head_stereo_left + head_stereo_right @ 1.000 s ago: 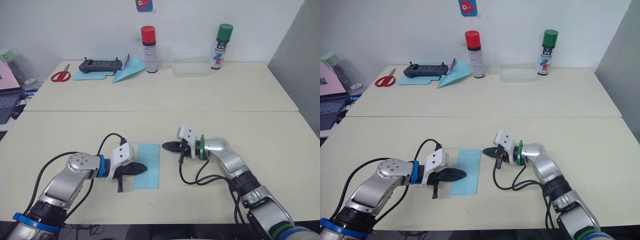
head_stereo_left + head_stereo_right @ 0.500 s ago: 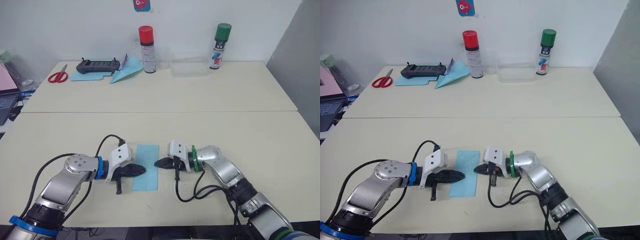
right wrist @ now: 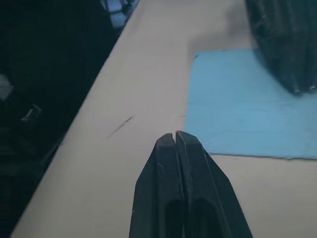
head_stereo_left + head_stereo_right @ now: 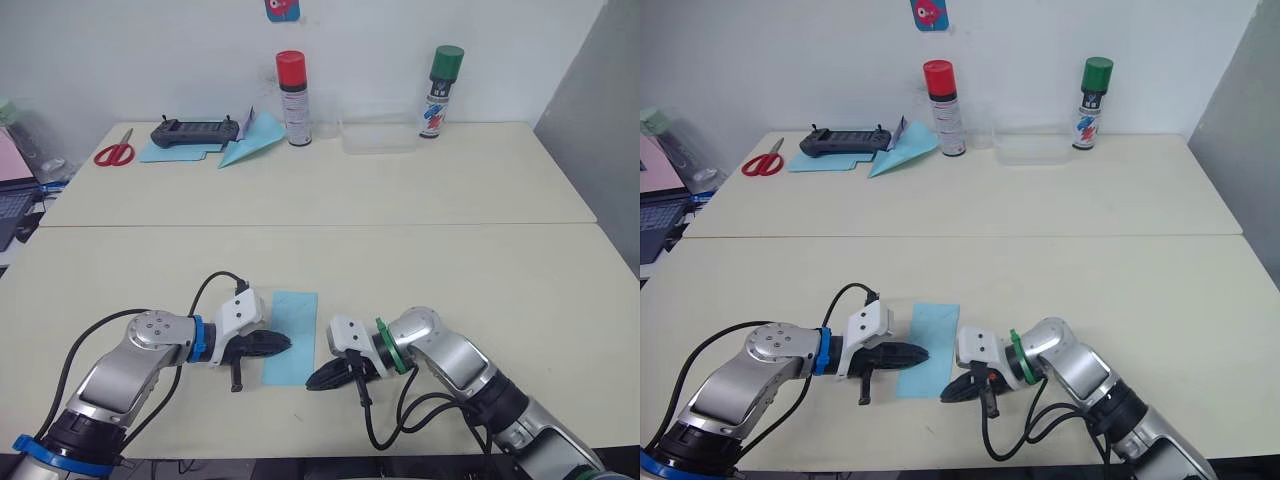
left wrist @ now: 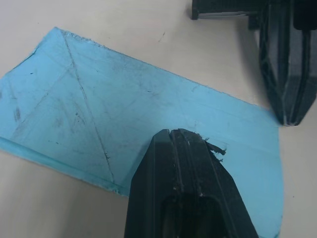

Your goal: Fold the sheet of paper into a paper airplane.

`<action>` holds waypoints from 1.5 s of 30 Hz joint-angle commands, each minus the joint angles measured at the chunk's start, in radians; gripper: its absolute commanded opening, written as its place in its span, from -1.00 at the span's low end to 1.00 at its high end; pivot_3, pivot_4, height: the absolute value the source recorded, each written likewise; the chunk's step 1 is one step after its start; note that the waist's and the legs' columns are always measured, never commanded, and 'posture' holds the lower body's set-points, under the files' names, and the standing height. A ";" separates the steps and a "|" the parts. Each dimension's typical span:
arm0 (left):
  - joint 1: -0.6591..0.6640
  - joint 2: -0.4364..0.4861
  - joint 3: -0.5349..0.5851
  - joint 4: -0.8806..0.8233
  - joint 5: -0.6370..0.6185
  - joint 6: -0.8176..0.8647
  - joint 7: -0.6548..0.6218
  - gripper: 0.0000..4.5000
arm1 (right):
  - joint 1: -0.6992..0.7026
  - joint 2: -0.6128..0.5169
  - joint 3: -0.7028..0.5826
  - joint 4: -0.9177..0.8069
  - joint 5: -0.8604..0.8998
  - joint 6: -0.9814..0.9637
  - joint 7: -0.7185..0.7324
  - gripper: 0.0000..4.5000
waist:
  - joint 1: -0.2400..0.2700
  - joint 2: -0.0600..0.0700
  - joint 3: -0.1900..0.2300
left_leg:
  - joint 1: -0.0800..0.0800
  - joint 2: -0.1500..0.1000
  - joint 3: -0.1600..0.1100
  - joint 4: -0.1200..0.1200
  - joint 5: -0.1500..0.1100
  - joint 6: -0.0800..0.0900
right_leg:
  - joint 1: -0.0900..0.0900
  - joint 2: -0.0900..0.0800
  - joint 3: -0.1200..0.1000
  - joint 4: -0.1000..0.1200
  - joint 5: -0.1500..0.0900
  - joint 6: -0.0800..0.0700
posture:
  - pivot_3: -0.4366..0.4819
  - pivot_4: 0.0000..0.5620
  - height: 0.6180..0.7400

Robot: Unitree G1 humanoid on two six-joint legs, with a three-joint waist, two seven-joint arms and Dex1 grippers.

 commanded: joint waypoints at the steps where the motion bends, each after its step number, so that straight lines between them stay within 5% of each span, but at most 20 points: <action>1: 0.017 0.001 -0.021 0.047 0.036 0.033 0.033 -1.00 | 0.033 -0.049 0.060 0.052 0.000 0.064 0.053 -0.98 | 0.001 -0.001 -0.001 | 0.000 0.000 0.000 0.000 0.000 0.000 | 0.000 0.000 0.000 0.000 0.000 0.000 | -0.05 -0.47 1.00; 9: -0.010 -0.036 -0.014 0.079 0.030 0.026 0.050 -1.00 | -0.041 -0.097 -0.105 -0.031 0.071 0.077 0.014 -0.98 | 0.023 -0.004 0.000 | -0.001 -0.002 0.000 0.002 0.000 0.000 | 0.000 -0.003 0.000 0.000 0.000 0.001 | -0.05 -0.47 1.00; 13: -0.020 -0.060 -0.011 0.098 0.026 0.010 0.064 -1.00 | -0.067 -0.012 -0.163 0.011 0.062 0.042 -0.121 -0.98 | 0.024 -0.004 0.000 | -0.001 -0.002 0.000 0.002 0.000 0.000 | 0.000 -0.003 0.000 0.000 0.000 0.001 | -0.05 -0.47 1.00; 23: -0.110 -0.080 0.050 0.137 -0.026 0.041 0.057 -1.00 | -0.088 0.068 -0.080 0.233 -0.093 -0.137 -0.227 -0.98 | 0.031 -0.003 0.002 | -0.001 -0.003 -0.001 0.003 0.000 0.000 | 0.000 -0.003 -0.001 0.000 0.002 0.003 | -0.05 -0.47 1.00; 29: -0.127 0.024 0.166 0.196 -0.093 0.088 -0.011 -1.00 | -0.089 0.052 -0.091 0.274 -0.086 -0.173 -0.220 -0.98 | 0.022 -0.004 0.003 | -0.003 -0.002 -0.002 0.002 0.000 0.000 | -0.002 -0.002 -0.003 0.001 0.001 0.002 | -0.05 -0.47 1.00; 45: -0.064 -0.013 0.090 0.096 -0.068 0.106 0.019 -1.00 | -0.114 0.039 -0.109 0.281 -0.074 -0.164 -0.204 -0.98 | 0.025 -0.004 0.004 | -0.002 -0.002 -0.002 0.001 0.001 -0.002 | -0.001 -0.003 -0.003 0.001 0.002 0.002 | -0.05 -0.47 1.00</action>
